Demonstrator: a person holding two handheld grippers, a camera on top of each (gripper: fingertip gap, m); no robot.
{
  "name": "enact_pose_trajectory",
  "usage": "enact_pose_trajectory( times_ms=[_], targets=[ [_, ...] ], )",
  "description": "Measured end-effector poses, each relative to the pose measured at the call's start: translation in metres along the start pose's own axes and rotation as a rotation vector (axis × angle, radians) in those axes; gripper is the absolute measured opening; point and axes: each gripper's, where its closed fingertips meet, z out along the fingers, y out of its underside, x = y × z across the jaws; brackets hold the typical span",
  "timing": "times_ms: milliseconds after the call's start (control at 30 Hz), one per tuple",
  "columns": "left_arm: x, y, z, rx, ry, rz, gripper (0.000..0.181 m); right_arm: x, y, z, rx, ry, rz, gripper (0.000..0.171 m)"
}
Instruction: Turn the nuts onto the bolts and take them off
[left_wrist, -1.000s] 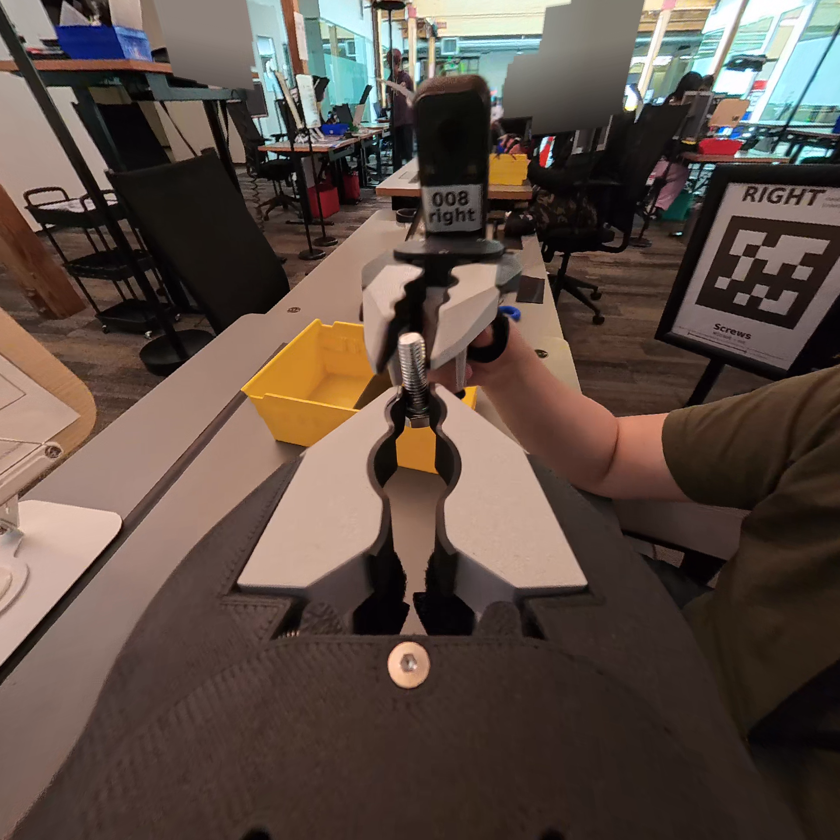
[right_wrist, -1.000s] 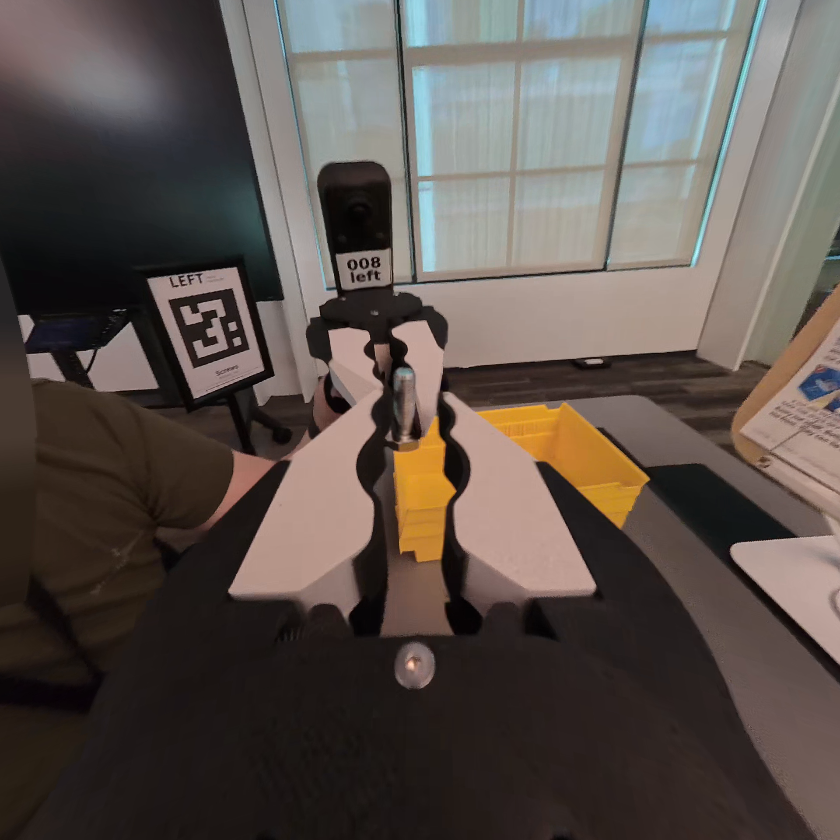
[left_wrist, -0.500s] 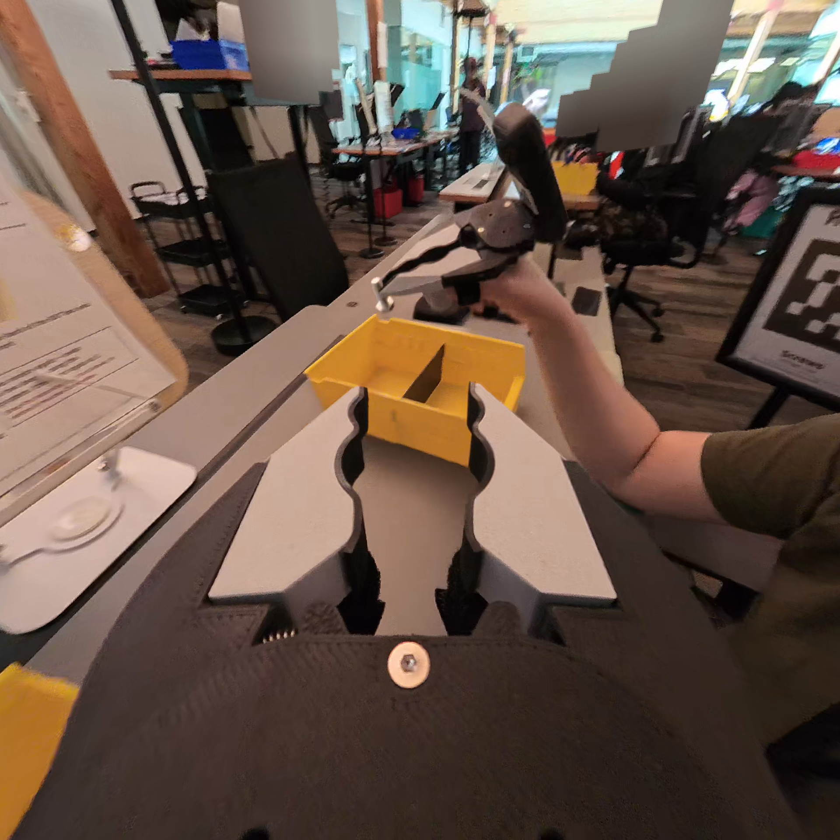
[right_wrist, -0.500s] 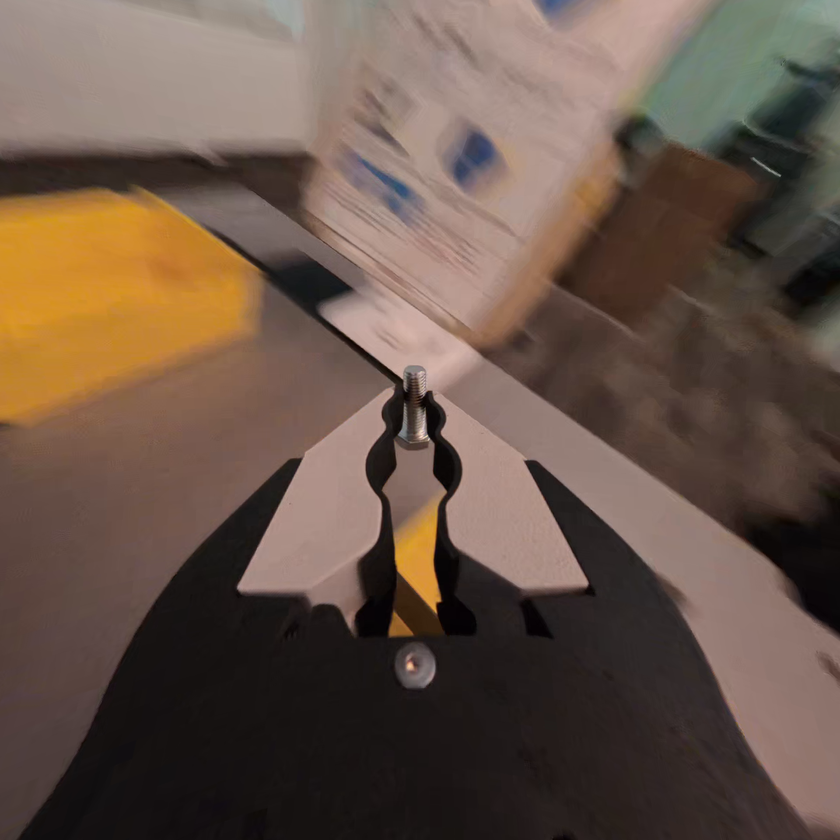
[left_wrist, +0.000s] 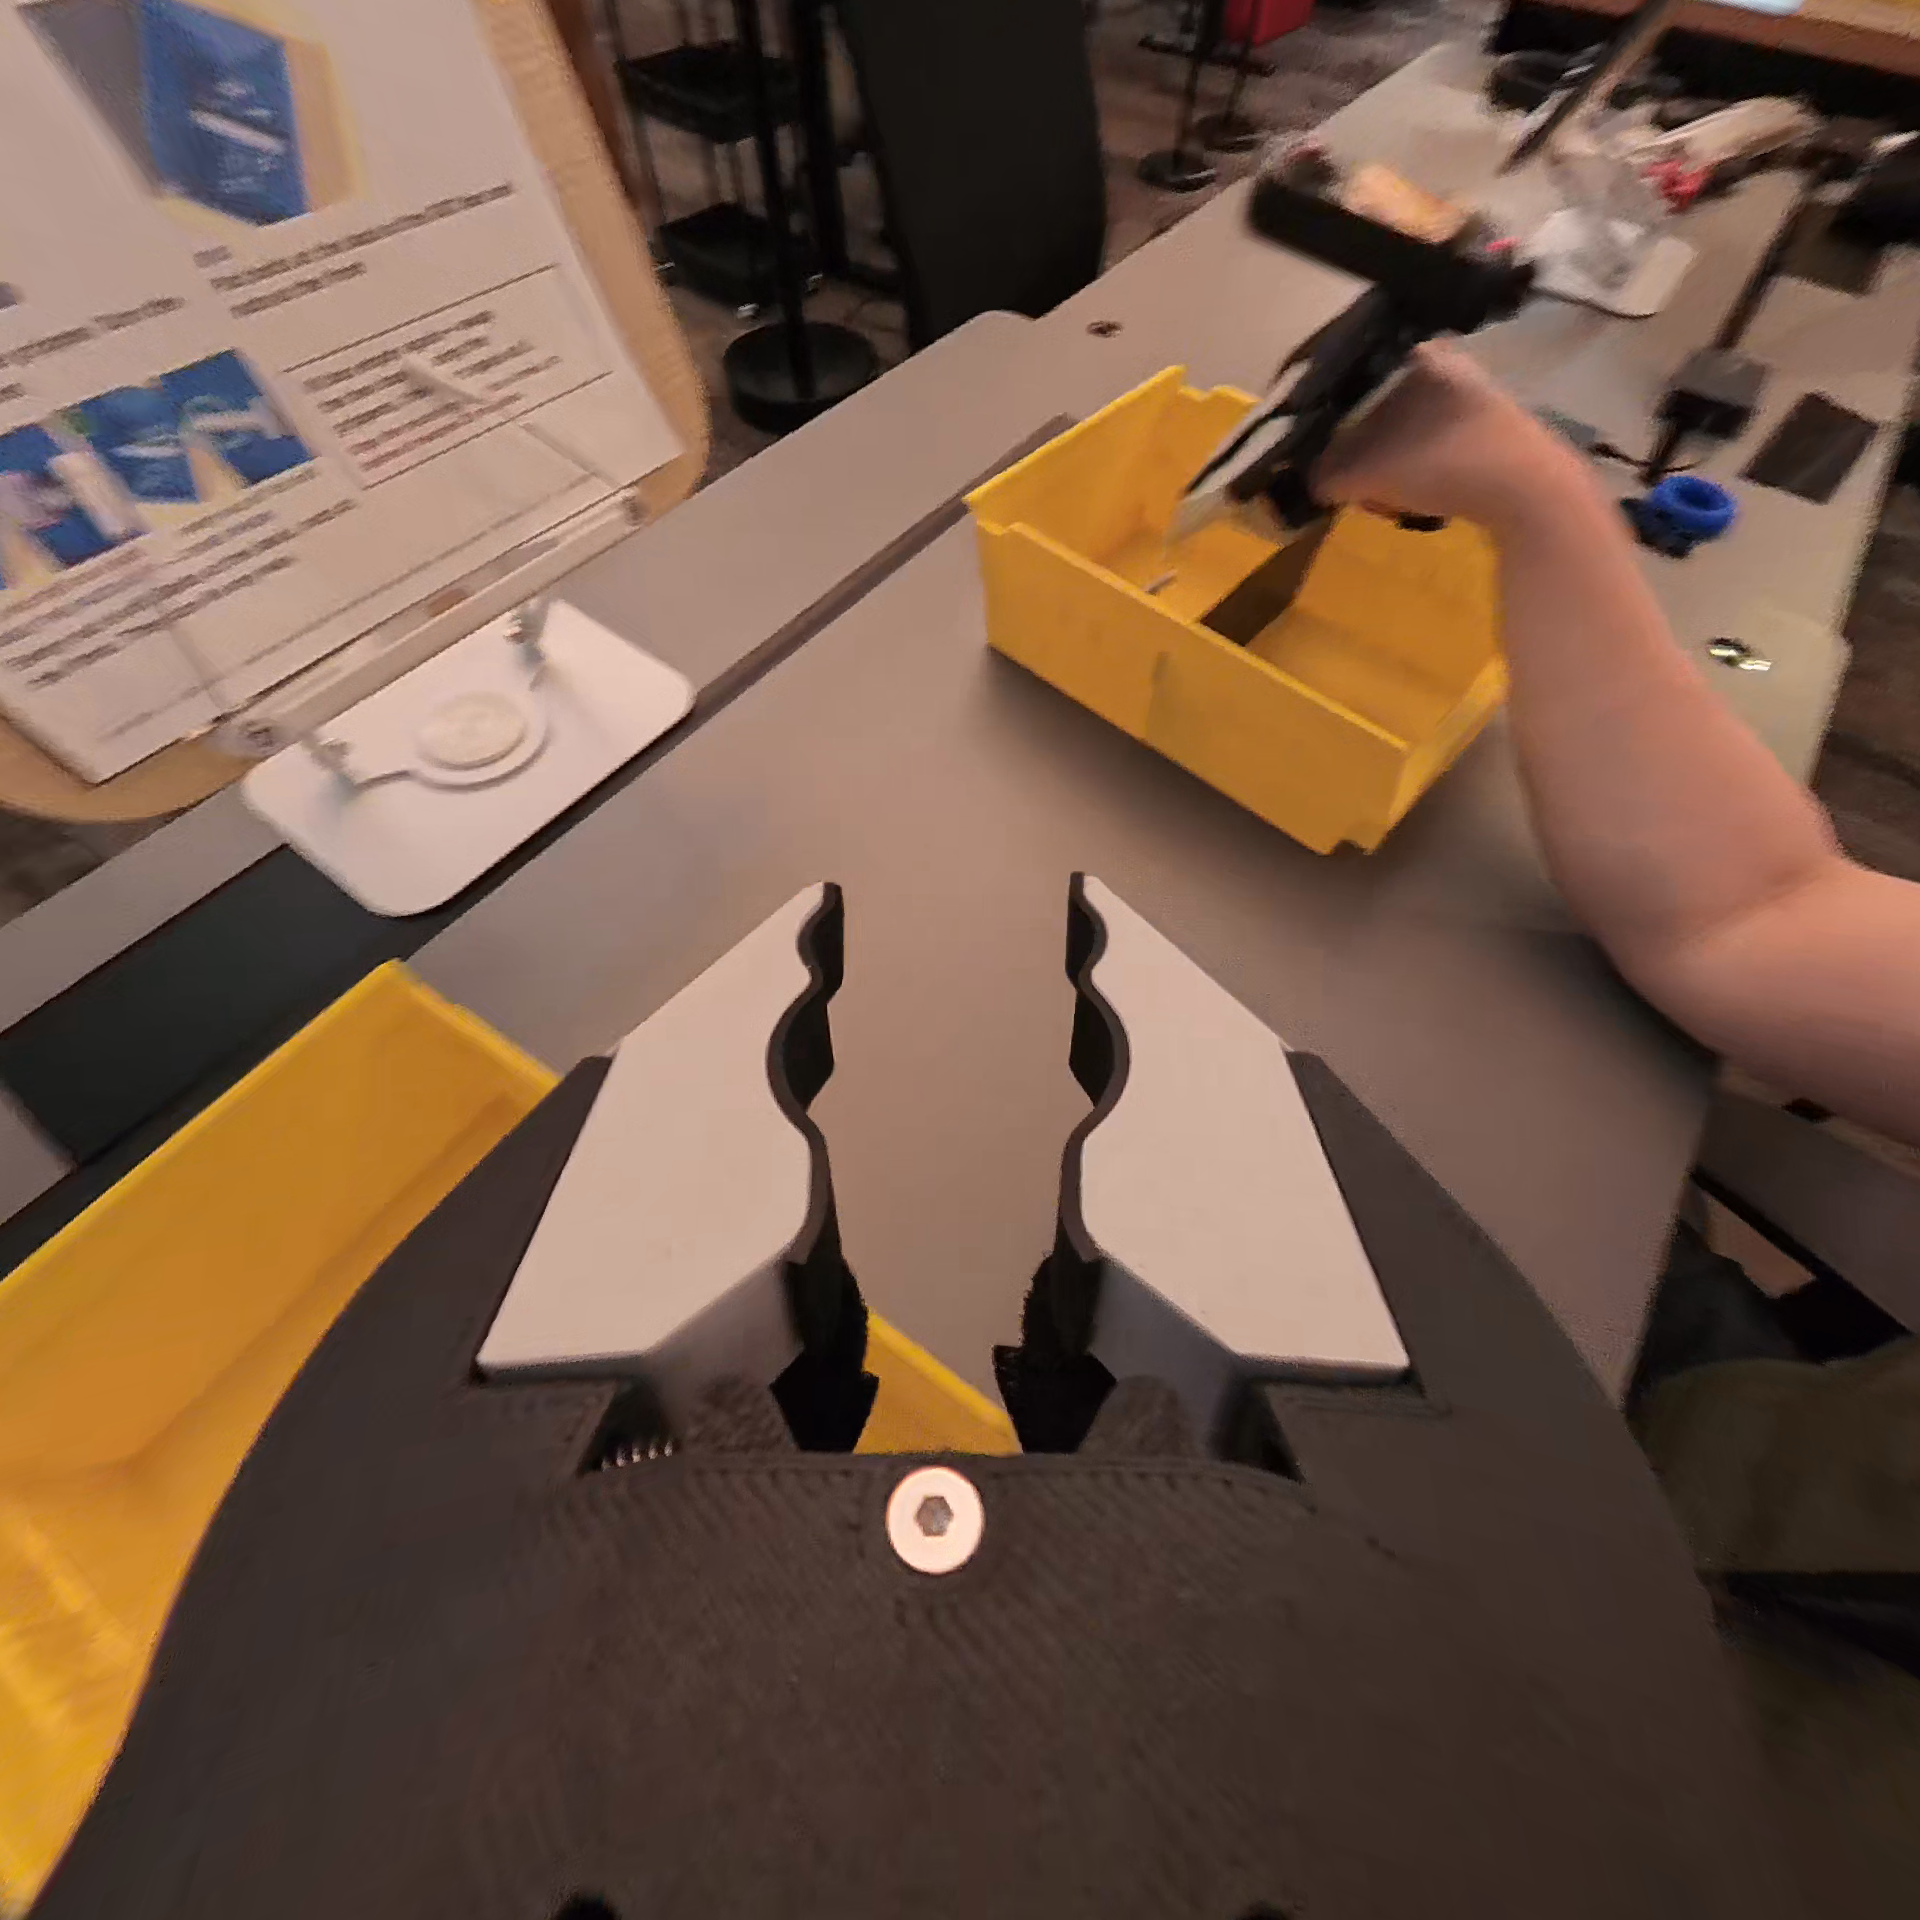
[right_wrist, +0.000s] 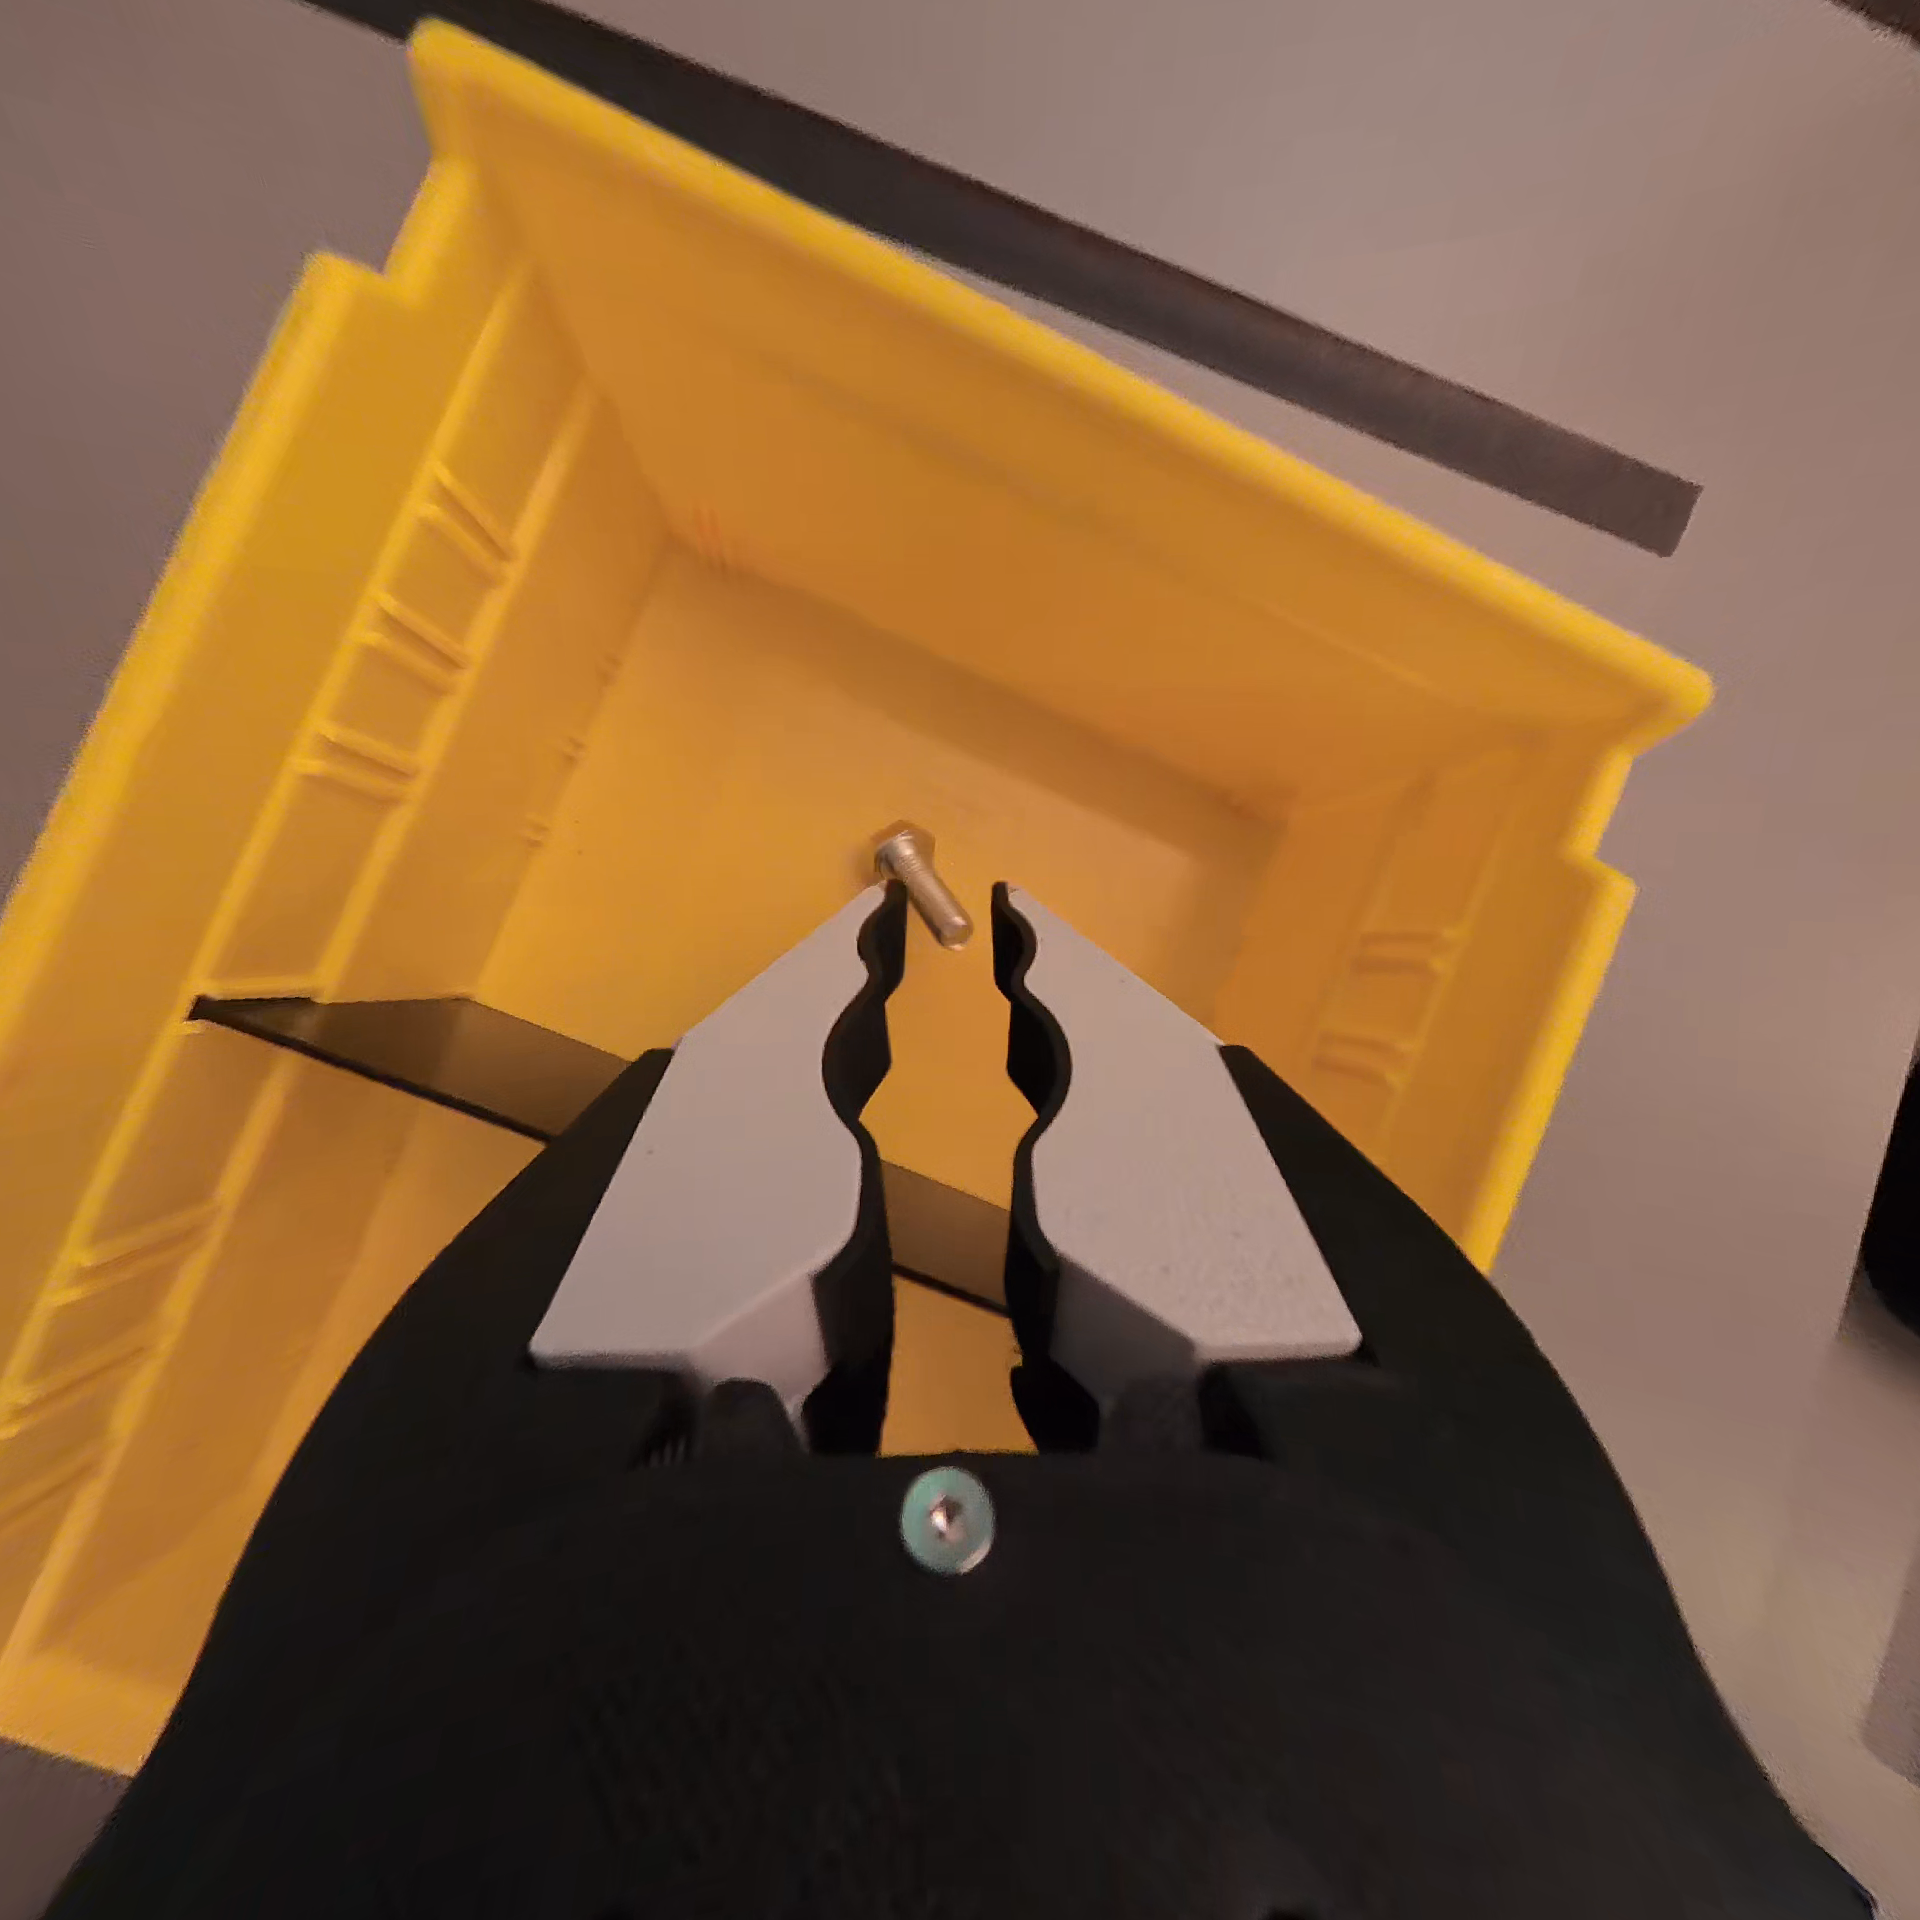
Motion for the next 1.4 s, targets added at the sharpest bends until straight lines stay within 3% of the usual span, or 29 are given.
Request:
enact_pose_trajectory(
  times_ms=[33,200,400,467,533,667,800,1067,1400],
  targets=[
    [-0.011,0.003,-0.002,-0.012,-0.05,-0.008,0.042,0.001,-0.004,-0.006,0.025,0.01,0.0,0.016],
    [-0.065,0.054,-0.017,-0.24,-0.237,-0.077,0.046,-0.008,-0.05,-0.073,0.296,0.074,-0.069,0.016],
    [-0.114,0.158,-0.021,-0.669,-0.242,-0.232,0.03,-0.067,-0.092,-0.172,0.603,0.123,-0.249,0.016],
    [-0.13,0.18,-0.011,-0.736,-0.217,-0.224,0.029,-0.095,-0.096,-0.191,0.667,0.075,-0.318,0.016],
    [-0.141,0.202,-0.004,-0.801,-0.213,-0.342,0.035,-0.123,-0.096,-0.202,0.695,-0.015,-0.368,0.017],
    [-0.159,0.23,0.004,-0.876,-0.286,-0.61,0.031,-0.137,-0.093,-0.208,0.683,0.01,-0.427,0.018],
    [-0.18,0.246,0.004,-0.923,-0.417,-0.652,0.031,-0.141,-0.089,-0.201,0.638,0.014,-0.459,0.02],
    [-0.175,0.264,0.008,-0.995,-0.393,-0.739,0.026,-0.14,-0.082,-0.188,0.564,0.02,-0.484,0.02],
    [-0.169,0.272,0.004,-1.068,-0.353,-0.695,0.022,-0.139,-0.078,-0.182,0.526,0.016,-0.487,0.021]
  ],
)
